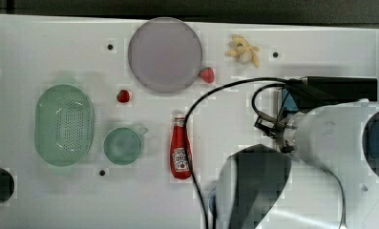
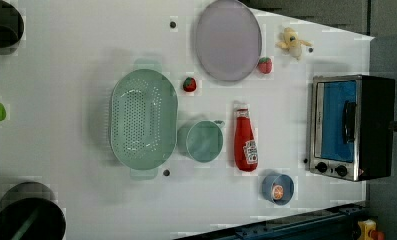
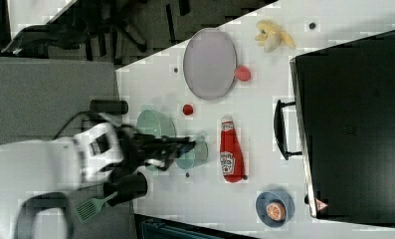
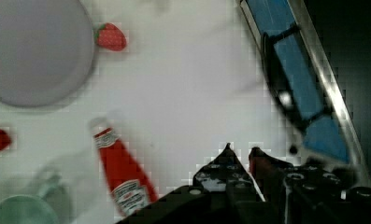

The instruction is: Flap open oven.

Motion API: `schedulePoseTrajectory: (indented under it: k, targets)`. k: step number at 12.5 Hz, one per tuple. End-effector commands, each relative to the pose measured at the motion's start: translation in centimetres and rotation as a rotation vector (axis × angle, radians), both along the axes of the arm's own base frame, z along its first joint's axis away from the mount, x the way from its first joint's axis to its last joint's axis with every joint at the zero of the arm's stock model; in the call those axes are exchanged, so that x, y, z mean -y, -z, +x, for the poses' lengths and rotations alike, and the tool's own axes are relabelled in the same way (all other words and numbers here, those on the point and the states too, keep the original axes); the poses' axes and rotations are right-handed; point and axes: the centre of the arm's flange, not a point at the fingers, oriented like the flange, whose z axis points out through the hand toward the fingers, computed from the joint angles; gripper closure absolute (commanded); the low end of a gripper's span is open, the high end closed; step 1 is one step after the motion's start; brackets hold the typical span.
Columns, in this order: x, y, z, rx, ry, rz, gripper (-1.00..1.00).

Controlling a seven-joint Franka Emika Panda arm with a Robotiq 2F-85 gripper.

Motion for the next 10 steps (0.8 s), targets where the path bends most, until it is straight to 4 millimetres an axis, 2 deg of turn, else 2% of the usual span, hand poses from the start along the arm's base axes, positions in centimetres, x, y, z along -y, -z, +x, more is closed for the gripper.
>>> schedulePoseTrajectory:
  k: [1, 5, 8, 10]
  targets:
    - [4.1, 5.4, -0.9, -0.011, -0.25, -0.035, 0.65]
    - [8.1, 11.0, -1.4, 0.055, -0.349, -0.096, 0.65]
    - [9.8, 14.3, -1.1, 0.073, -0.362, -0.139, 0.65]
    - [10.2, 16.9, -1.3, 0.025, -0.355, -0.124, 0.65]
